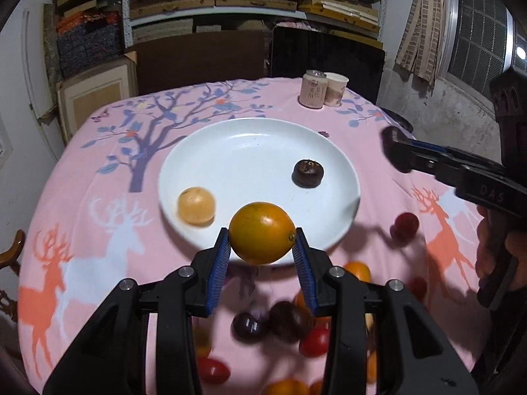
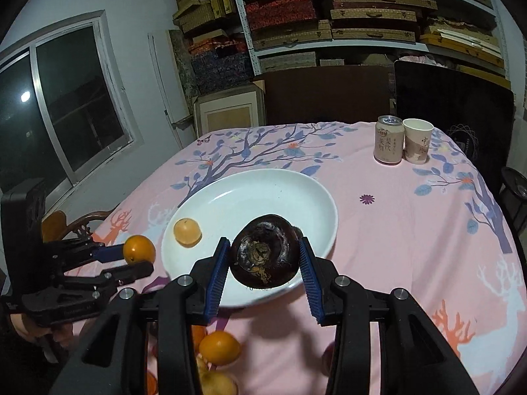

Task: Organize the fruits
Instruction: 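Carry the orange and plum to the white plate and release both, then grasp a yellow orange with the left tool while the right tool grasps a red tomato, then release the yellow orange and red tomato onto the white plate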

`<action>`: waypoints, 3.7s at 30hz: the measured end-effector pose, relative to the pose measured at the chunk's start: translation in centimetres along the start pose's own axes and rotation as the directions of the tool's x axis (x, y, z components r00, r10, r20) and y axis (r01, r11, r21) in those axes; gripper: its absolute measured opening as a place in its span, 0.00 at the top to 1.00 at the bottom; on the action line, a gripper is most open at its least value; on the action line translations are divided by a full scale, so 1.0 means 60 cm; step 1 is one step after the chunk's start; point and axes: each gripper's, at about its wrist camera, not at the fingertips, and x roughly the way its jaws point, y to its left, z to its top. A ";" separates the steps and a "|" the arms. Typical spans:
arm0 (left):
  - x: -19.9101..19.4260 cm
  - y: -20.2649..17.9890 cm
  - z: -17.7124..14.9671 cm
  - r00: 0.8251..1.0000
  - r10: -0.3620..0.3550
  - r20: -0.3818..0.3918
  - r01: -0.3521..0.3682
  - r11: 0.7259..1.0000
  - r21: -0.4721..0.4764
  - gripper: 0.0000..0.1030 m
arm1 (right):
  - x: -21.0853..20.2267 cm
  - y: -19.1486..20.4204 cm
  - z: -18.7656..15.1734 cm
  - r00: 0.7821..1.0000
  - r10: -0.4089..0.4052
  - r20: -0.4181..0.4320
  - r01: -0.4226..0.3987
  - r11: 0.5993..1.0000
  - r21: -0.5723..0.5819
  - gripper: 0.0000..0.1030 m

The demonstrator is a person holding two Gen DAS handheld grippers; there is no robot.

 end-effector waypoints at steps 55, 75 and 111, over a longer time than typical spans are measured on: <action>-0.146 -0.073 -0.300 0.999 -0.028 -0.032 0.032 0.993 0.111 0.65 | -0.133 0.118 -0.292 0.990 0.030 -0.140 -0.055 0.983 -0.174 0.18; -0.144 -0.057 -0.302 0.999 -0.032 -0.040 0.034 0.998 0.057 0.65 | -0.108 0.104 -0.293 0.982 0.071 -0.177 -0.090 0.991 -0.101 0.61; 0.149 0.047 0.089 0.996 0.000 -0.087 -0.006 0.998 -0.068 0.65 | 0.143 -0.006 0.054 0.997 -0.028 -0.069 0.026 0.999 -0.024 0.60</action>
